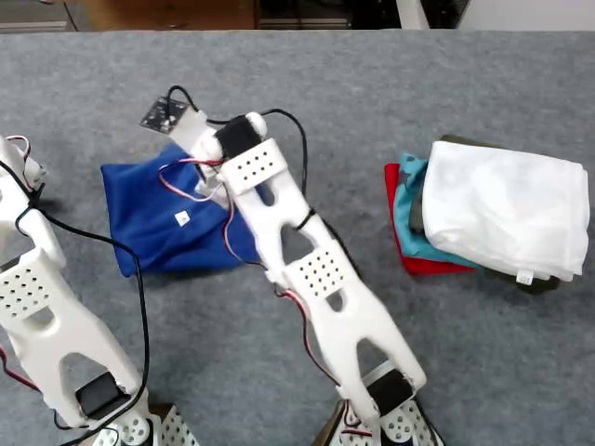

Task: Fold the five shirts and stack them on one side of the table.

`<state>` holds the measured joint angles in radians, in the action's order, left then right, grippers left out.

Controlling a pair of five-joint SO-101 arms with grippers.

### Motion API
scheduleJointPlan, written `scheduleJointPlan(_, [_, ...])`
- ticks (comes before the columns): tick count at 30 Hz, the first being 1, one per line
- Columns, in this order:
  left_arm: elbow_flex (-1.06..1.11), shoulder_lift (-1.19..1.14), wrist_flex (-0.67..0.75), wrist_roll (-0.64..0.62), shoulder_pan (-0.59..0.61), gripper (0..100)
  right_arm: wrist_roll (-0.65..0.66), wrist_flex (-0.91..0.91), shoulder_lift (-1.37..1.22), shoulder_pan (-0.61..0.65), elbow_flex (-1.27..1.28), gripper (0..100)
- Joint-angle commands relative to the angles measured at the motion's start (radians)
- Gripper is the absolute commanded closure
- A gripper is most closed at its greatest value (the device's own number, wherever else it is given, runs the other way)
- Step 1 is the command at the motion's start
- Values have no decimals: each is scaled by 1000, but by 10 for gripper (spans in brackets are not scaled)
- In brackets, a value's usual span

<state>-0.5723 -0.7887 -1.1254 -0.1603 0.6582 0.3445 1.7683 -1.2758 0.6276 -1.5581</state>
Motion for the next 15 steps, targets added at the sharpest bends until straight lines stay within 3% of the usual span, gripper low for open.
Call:
scheduleJointPlan(1, [-37,12,11,-3,-9,980,-6,20,35,-38,38,994])
scheduleJointPlan(15, [-37,12,12,-3,-9,980,-5,20,410,-44,591,994])
